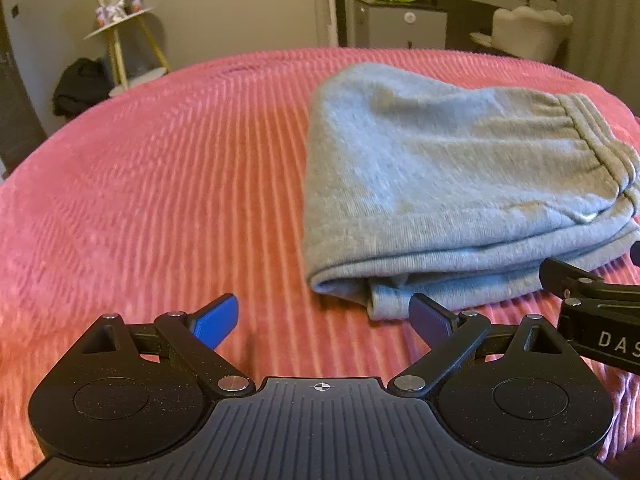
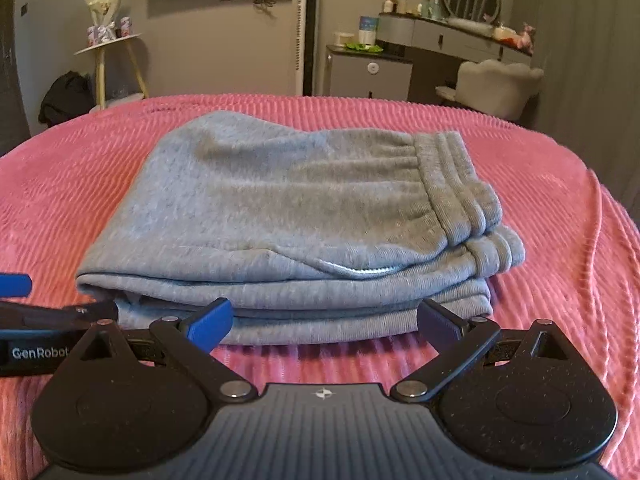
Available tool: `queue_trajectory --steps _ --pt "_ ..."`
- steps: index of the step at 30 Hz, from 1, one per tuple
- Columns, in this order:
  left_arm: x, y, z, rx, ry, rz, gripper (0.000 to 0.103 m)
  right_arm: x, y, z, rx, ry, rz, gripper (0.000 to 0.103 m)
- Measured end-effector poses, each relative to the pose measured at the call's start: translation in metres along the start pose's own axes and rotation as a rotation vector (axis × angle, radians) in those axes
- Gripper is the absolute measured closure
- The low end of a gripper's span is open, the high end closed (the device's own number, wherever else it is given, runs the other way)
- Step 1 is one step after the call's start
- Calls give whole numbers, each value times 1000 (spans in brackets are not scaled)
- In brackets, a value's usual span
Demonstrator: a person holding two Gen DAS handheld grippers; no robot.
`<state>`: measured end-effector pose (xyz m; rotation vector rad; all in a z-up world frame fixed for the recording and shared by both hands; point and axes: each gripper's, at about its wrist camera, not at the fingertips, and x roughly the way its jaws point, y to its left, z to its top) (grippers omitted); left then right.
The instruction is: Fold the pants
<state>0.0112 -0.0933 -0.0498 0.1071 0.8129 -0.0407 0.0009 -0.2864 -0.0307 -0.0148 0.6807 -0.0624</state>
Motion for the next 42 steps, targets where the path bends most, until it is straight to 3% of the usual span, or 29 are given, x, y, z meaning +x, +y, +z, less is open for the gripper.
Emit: queue_trajectory --steps 5,13,42 --pt "2 -1 -4 18 14 -11 6 -5 -7 -3 45 -5 10 4" --pt "-2 -5 -8 56 -1 3 6 -12 -1 -6 -1 -36 1 4" --pt "3 -4 -10 57 25 12 6 -15 -10 -7 63 -43 -7 4"
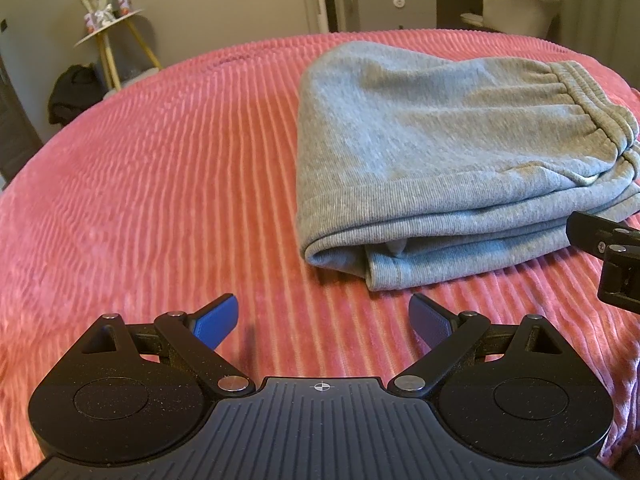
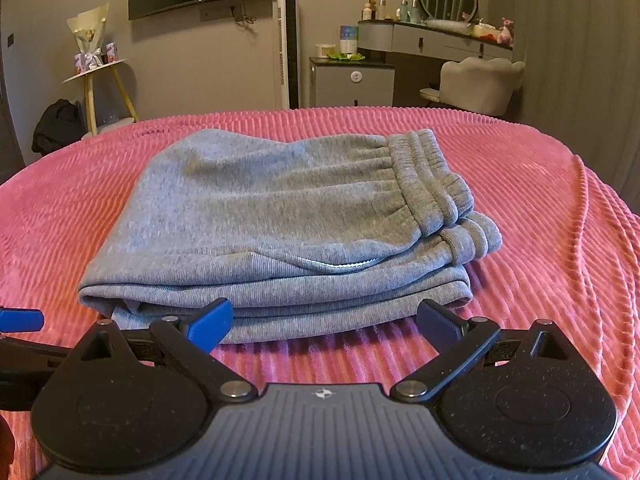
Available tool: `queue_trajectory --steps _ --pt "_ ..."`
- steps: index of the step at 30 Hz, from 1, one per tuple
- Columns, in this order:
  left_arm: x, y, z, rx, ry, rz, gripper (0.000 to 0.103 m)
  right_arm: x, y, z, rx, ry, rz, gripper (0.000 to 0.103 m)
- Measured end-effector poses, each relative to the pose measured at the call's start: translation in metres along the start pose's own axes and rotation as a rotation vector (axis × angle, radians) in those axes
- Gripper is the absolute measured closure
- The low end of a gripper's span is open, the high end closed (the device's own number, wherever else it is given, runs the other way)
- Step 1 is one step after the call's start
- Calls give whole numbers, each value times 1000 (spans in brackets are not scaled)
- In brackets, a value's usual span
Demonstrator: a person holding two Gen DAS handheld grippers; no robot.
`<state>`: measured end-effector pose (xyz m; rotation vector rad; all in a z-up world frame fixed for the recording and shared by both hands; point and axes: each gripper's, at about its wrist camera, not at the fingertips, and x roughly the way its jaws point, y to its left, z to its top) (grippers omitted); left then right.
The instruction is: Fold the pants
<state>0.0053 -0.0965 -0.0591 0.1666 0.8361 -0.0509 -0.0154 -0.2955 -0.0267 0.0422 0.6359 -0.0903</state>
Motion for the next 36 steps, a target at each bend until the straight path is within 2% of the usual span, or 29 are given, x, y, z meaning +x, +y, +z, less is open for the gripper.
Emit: queue_trajectory --steps 36 --pt "0 6 0 -39 5 -2 6 7 -7 -1 47 38 3 4"
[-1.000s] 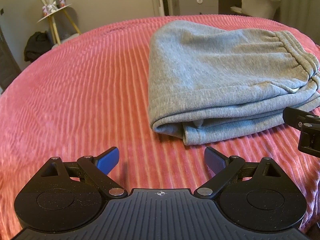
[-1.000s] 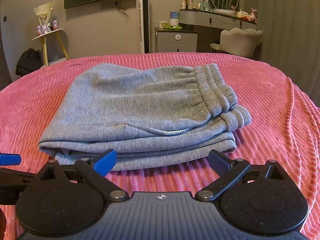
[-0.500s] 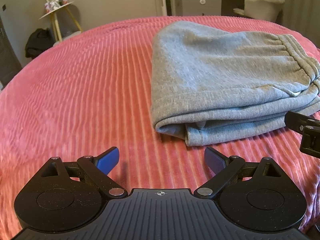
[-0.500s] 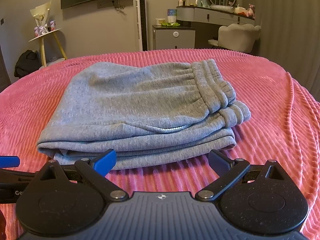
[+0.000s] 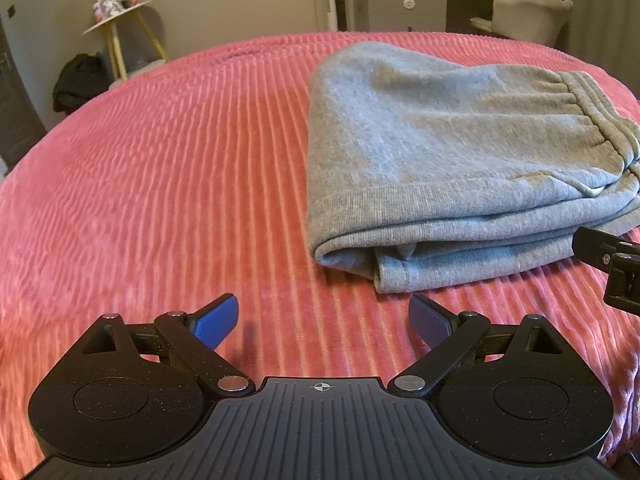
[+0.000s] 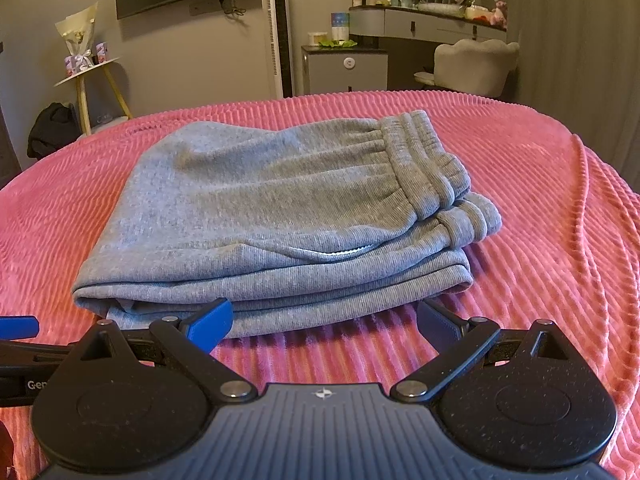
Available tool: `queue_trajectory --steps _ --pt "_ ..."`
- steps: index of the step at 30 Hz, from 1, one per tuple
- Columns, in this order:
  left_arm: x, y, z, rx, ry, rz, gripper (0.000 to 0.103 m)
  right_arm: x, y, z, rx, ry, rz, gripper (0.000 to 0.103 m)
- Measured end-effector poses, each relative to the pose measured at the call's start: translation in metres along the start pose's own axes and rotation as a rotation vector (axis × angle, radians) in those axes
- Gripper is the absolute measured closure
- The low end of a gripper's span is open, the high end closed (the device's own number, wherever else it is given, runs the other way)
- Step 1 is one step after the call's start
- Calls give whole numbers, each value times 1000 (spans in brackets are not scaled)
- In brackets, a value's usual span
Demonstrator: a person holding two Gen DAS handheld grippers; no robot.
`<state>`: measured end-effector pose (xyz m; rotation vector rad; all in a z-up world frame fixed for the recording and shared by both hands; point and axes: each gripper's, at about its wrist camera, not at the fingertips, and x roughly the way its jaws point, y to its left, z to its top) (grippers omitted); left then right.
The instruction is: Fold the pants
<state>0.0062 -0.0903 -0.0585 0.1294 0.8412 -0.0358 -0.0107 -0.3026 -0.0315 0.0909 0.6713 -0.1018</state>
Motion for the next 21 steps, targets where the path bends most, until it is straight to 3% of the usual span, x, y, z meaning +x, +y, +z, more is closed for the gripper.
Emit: queue_trajectory --steps 21 --pt "-1 -1 0 5 -4 3 6 1 0 0 4 3 1 4"
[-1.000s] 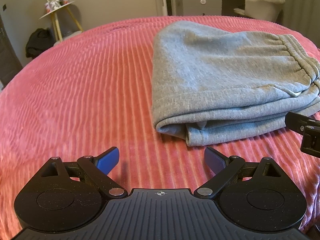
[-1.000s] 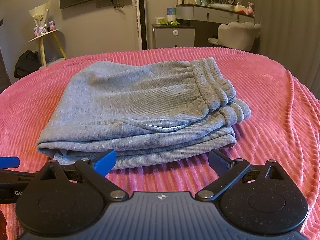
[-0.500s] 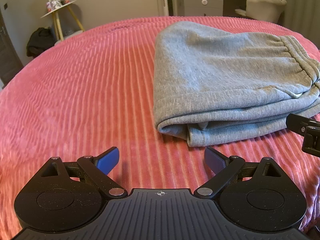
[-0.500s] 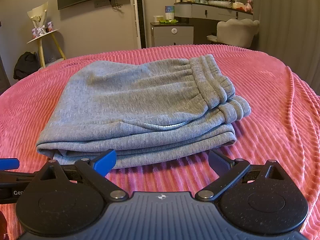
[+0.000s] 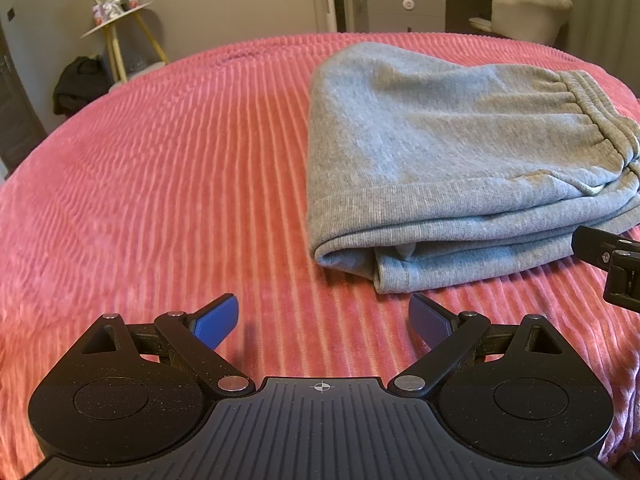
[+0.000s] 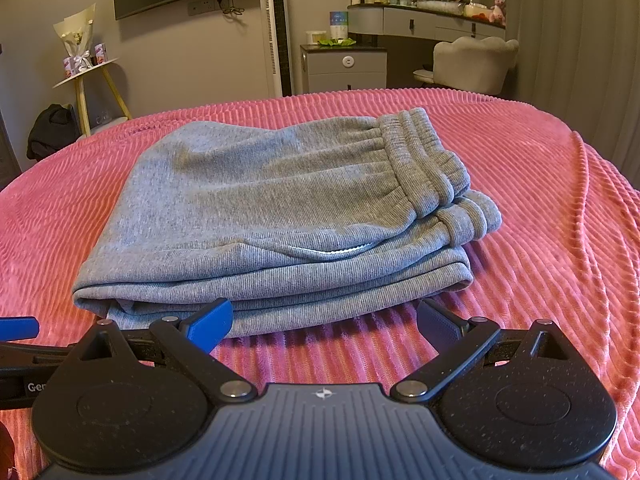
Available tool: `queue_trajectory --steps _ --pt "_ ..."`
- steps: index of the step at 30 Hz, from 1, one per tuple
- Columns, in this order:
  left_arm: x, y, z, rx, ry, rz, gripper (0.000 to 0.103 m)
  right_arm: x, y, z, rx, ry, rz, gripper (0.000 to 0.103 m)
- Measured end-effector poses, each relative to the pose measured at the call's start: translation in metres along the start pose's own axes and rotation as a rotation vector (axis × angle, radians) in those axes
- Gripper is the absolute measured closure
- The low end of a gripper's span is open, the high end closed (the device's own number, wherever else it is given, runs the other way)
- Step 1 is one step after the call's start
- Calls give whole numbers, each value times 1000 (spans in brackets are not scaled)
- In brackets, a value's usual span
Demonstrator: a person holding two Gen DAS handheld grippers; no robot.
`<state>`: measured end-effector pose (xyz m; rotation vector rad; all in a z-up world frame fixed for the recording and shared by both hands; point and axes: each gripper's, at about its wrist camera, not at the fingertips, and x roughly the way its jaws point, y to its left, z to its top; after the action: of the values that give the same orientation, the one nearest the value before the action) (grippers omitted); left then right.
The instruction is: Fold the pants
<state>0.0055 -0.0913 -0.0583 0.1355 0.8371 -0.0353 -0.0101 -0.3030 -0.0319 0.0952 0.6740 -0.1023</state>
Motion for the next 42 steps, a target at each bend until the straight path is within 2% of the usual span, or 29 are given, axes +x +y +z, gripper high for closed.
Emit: queue_trajectory --steps 42 --pt "-8 -1 0 1 -25 -19 6 0 0 -2 11 5 2 4"
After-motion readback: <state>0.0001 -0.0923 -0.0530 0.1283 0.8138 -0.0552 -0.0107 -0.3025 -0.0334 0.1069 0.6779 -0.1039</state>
